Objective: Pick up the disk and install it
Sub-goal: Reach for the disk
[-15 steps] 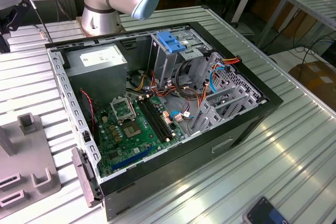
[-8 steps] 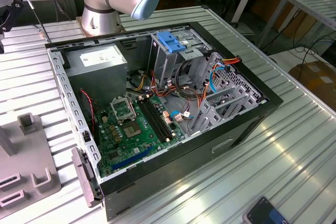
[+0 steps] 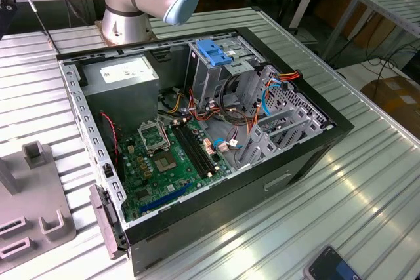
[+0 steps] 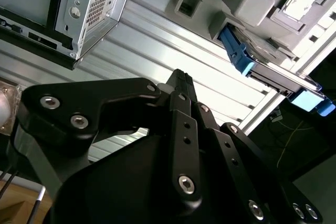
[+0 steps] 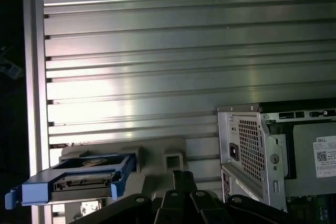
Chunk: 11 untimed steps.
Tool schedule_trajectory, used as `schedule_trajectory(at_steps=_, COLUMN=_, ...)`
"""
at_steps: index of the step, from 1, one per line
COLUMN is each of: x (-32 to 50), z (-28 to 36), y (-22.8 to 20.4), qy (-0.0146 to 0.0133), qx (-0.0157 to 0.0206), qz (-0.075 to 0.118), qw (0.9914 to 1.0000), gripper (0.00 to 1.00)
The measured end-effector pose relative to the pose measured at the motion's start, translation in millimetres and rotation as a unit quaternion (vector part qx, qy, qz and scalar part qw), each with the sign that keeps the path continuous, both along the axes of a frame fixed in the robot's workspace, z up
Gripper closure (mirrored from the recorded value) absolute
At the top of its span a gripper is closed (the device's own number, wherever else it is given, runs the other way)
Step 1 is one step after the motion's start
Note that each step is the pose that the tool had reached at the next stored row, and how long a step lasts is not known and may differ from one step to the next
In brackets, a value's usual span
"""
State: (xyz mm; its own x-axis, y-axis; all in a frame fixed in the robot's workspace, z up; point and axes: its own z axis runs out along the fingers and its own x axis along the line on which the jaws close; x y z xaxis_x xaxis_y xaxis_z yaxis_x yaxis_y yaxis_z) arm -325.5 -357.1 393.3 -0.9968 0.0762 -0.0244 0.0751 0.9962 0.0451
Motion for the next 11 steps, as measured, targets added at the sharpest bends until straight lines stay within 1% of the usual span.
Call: schedule_trajectory(at_steps=11, x=-11.4, z=0.0, y=0.0, qy=0.0000, qx=0.0000, qz=0.000, qw=1.00000, gripper=0.90)
